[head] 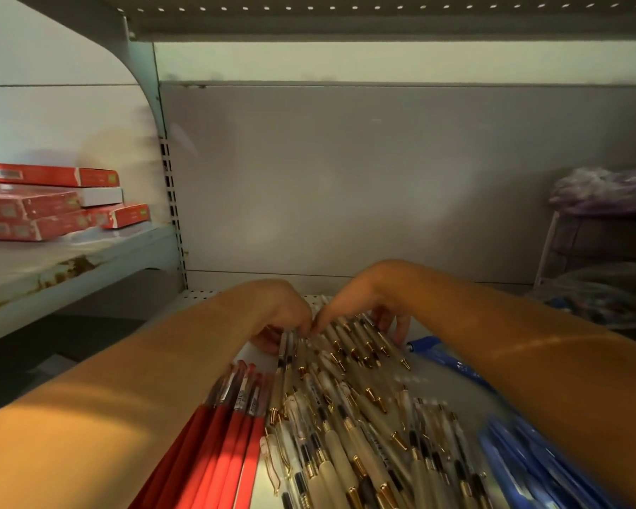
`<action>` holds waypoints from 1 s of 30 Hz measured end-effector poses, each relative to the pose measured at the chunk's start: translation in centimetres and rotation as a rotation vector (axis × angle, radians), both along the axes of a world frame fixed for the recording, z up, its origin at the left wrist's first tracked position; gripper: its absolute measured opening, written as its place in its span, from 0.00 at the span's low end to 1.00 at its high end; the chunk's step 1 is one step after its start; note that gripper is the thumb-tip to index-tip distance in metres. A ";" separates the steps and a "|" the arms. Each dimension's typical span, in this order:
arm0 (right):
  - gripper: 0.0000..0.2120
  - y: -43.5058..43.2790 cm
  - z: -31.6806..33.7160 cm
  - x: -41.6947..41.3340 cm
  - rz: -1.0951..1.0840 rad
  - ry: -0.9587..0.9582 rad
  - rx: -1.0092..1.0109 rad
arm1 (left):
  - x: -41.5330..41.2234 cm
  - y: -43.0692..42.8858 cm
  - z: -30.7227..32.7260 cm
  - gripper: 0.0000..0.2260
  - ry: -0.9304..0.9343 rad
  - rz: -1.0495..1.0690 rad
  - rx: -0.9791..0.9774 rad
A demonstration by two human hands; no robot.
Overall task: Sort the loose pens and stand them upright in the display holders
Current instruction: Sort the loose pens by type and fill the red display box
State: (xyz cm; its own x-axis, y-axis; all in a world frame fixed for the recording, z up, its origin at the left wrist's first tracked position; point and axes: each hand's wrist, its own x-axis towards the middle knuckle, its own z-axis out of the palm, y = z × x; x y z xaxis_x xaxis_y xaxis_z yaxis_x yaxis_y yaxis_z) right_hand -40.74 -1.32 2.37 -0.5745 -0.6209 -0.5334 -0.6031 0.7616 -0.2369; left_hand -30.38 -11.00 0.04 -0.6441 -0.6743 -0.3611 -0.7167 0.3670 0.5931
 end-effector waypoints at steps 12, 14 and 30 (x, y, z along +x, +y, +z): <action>0.14 -2.7 -1.1 2.3 0.279 0.092 0.119 | -0.1 -1.2 -0.7 0.03 0.024 -0.039 0.000; 0.14 -2.9 -1.5 2.2 0.267 0.100 0.080 | 0.0 -1.1 -0.6 0.03 0.023 -0.051 -0.008; 0.05 -0.6 2.1 -1.0 -0.143 -0.051 -0.754 | 0.8 0.1 2.2 0.06 0.189 -0.183 -0.613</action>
